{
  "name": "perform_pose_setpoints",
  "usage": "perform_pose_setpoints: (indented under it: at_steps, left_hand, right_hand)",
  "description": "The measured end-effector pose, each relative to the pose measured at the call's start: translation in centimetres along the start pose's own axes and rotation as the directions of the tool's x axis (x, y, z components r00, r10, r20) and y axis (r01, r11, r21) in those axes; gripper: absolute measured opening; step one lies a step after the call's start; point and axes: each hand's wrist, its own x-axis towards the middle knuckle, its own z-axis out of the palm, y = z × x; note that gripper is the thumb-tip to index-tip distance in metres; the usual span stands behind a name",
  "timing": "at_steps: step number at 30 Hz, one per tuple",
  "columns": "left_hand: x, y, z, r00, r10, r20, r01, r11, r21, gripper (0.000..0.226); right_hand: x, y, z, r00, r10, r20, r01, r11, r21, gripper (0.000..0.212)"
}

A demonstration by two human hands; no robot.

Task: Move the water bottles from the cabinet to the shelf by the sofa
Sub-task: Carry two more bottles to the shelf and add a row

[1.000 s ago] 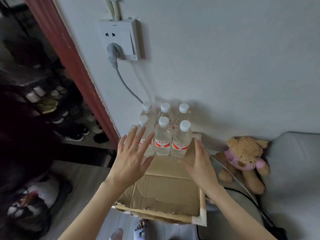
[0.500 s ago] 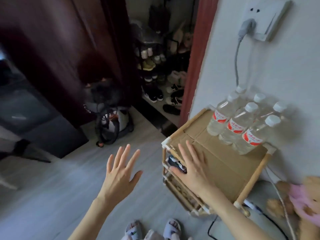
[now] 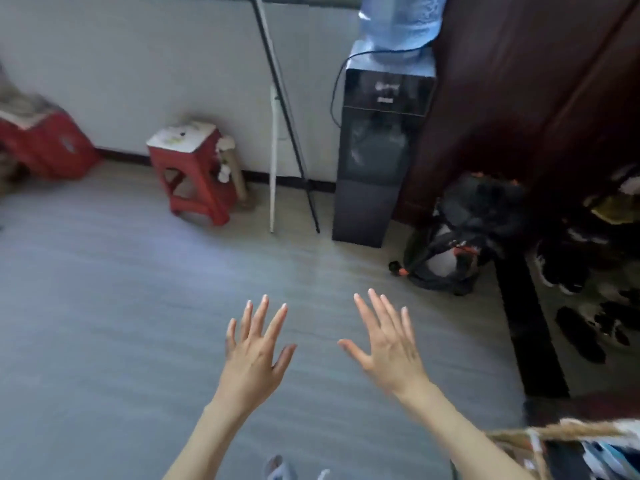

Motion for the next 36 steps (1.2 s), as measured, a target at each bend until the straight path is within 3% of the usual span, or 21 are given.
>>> perform_pose_setpoints:
  at_steps: [9,16,22,30,36]
  left_hand:
    - [-1.8,-20.0,-6.5,0.908,-0.408,-0.096,0.414,0.908,0.065,0.062]
    - [1.1,-30.3,-10.7,0.785,-0.596,-0.170,0.613,0.786,0.075,0.056]
    - [6.2,-37.7,-13.5,0.629,-0.752,-0.197,0.771,0.636,0.029,0.057]
    - [15.4,-49.5,-24.1,0.499,-0.775,-0.389,0.821,0.566,-0.074,0.075]
    - [18.8,-62.8,-33.2,0.437,-0.750,-0.496,0.853,0.520,-0.035,0.058]
  right_hand:
    - [13.7,-19.7,8.4,0.911,-0.380,0.157,0.385,0.923,0.003,0.071]
    - [25.1,-30.6,11.9,0.791,-0.574,0.211,0.583,0.812,0.022,0.072]
    - [36.6,-39.4,13.6,0.630,-0.734,0.253,0.752,0.659,0.038,0.073]
    - [50.9,-57.0,13.6,0.428,-0.894,0.132,0.894,0.440,0.086,0.077]
    - [58.7,-72.8,15.2,0.292,-0.954,0.063,0.948,0.298,0.110,0.071]
